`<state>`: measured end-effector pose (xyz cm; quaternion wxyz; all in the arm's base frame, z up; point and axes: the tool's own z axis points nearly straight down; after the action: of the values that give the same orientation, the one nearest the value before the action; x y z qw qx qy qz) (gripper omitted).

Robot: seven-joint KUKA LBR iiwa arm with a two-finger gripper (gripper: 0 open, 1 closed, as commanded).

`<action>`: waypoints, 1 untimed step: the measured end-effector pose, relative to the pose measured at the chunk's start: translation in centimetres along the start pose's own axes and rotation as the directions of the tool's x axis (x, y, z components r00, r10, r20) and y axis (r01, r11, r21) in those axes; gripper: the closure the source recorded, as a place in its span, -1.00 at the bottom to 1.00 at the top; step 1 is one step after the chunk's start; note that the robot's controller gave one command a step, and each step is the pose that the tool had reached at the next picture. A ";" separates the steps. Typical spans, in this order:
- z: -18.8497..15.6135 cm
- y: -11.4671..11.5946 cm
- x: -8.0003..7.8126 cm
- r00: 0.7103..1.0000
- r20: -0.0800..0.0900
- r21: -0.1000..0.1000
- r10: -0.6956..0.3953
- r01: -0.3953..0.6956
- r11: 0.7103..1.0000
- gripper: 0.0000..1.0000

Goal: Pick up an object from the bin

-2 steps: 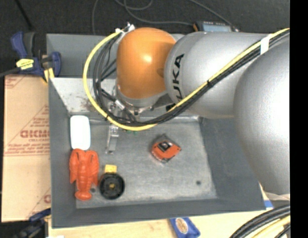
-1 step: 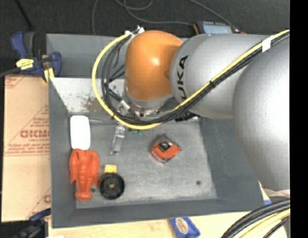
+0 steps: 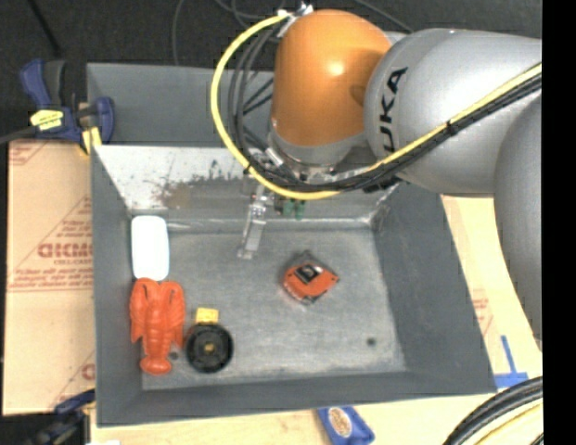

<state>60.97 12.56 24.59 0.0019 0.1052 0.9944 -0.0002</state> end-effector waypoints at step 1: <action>1.3 -0.6 -0.7 0.987 0.001 -0.003 0.159 -0.159 0.987 -1.00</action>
Offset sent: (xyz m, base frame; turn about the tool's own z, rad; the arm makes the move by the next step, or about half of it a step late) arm -0.0319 0.0158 -0.0768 -0.1529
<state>61.51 11.84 23.33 0.0029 0.1842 0.9829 0.0011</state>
